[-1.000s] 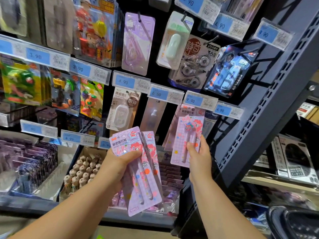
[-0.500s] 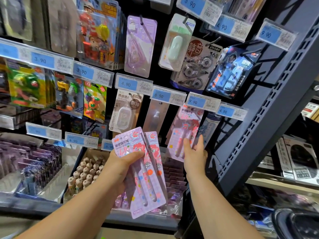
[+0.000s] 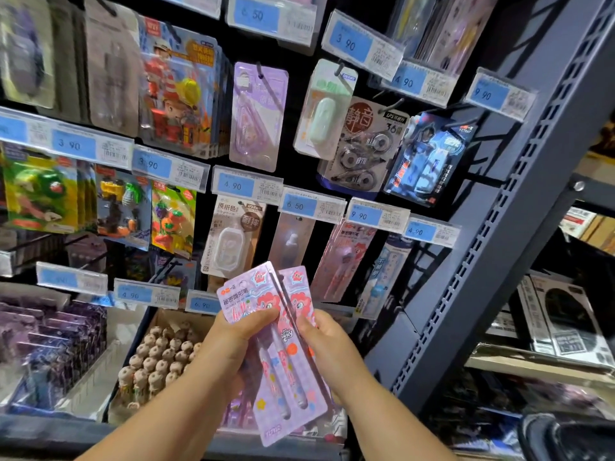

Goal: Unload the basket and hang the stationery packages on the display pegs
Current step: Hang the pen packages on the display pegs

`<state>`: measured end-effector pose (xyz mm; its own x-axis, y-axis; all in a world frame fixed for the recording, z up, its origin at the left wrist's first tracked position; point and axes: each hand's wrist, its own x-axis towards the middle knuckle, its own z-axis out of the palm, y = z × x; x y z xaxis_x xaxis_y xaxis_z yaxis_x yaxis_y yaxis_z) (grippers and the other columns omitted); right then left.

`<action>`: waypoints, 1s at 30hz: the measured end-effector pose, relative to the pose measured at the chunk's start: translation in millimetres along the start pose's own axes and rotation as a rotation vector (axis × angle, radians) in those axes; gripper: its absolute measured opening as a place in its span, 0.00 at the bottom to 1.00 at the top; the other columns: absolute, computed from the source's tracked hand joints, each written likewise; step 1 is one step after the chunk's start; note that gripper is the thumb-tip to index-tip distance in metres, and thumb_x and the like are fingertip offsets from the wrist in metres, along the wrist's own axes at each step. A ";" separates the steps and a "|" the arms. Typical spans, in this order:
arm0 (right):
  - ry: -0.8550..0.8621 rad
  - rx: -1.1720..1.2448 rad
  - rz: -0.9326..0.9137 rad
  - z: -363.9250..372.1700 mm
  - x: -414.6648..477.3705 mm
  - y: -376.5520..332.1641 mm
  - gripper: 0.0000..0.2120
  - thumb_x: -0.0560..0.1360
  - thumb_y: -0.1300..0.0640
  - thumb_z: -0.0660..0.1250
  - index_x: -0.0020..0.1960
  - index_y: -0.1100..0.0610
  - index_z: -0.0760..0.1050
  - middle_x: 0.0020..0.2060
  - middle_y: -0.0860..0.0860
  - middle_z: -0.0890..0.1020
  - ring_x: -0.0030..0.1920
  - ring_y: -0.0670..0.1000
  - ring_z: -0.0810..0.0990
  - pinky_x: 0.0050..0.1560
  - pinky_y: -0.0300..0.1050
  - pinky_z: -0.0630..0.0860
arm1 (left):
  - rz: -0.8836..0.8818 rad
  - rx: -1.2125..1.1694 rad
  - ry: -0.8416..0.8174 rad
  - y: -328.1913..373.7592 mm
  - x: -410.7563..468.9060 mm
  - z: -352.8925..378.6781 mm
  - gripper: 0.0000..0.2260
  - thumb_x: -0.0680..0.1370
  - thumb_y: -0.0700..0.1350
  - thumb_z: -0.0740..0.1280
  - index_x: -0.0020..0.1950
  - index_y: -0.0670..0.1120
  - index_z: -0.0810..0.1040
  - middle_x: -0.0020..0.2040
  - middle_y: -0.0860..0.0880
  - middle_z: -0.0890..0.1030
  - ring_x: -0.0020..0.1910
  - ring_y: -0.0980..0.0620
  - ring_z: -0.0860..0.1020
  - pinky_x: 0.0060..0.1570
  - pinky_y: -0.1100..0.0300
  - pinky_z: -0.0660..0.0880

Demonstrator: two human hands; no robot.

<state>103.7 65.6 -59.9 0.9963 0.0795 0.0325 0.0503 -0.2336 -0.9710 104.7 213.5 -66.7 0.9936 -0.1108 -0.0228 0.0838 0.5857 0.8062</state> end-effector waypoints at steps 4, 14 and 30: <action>-0.058 0.097 0.049 -2.1 -4.6 -0.1 0.11 0.81 0.50 0.62 0.62 0.49 0.74 0.52 0.50 0.85 0.54 0.52 0.84 0.62 0.58 0.76 | 0.003 0.013 0.025 -0.7 -2.8 3.6 0.06 0.77 0.38 0.67 0.53 0.42 0.77 0.39 0.42 0.84 0.34 0.45 0.83 0.34 0.55 0.79; -0.060 0.136 0.026 -23.3 -3.8 6.8 0.12 0.81 0.63 0.60 0.61 0.57 0.78 0.54 0.55 0.85 0.55 0.57 0.83 0.62 0.58 0.76 | -0.053 -0.013 0.005 -1.2 -2.2 7.8 0.06 0.77 0.37 0.67 0.54 0.41 0.78 0.41 0.39 0.84 0.36 0.43 0.84 0.34 0.55 0.80; 0.451 0.103 -0.150 -66.8 20.2 34.4 0.18 0.81 0.48 0.62 0.70 0.39 0.69 0.60 0.47 0.79 0.50 0.44 0.77 0.46 0.42 0.74 | -0.103 -0.067 0.039 -1.3 2.9 5.6 0.11 0.75 0.37 0.69 0.57 0.40 0.76 0.39 0.42 0.83 0.31 0.47 0.82 0.33 0.55 0.81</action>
<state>130.3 -5.5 -76.7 0.9108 -0.3280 0.2506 0.2108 -0.1525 -0.9656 107.0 207.9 -64.5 0.9816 -0.1426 -0.1269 0.1887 0.6255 0.7570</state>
